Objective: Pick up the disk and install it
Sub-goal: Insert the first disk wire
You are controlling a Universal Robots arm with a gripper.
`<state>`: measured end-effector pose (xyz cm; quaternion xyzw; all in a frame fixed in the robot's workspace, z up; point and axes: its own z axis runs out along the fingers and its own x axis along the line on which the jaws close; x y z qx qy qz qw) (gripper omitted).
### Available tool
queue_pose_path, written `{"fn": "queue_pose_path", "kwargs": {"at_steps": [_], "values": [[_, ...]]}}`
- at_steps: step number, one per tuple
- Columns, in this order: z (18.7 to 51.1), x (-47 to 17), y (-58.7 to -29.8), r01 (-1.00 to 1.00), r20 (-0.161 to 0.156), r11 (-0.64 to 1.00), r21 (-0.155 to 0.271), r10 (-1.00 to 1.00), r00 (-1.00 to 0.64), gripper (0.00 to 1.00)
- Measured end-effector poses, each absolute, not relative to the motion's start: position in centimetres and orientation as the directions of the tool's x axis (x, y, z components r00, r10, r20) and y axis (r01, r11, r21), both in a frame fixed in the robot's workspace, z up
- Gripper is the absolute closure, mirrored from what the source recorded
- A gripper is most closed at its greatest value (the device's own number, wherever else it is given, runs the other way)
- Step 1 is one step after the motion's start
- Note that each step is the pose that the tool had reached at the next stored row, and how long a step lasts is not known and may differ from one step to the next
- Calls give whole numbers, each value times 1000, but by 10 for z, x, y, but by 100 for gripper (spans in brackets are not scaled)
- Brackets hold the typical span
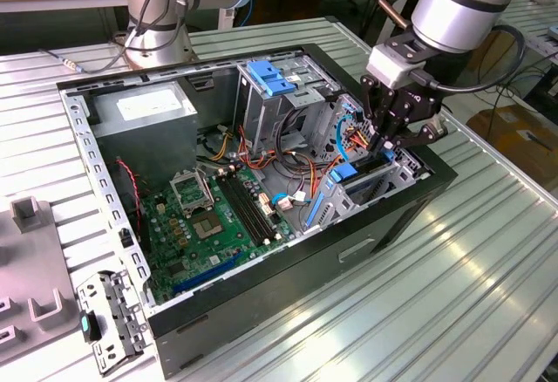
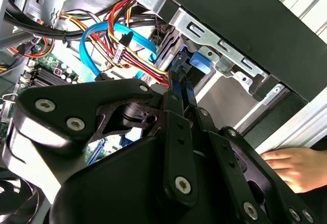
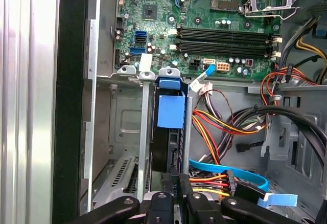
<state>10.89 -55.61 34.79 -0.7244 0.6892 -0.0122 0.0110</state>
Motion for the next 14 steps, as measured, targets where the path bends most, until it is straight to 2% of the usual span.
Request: {"fn": "queue_pose_path", "kwargs": {"at_steps": [14], "values": [[341, 108, -556, -998, 3, -47, -31, -999, 47, 84]]}}
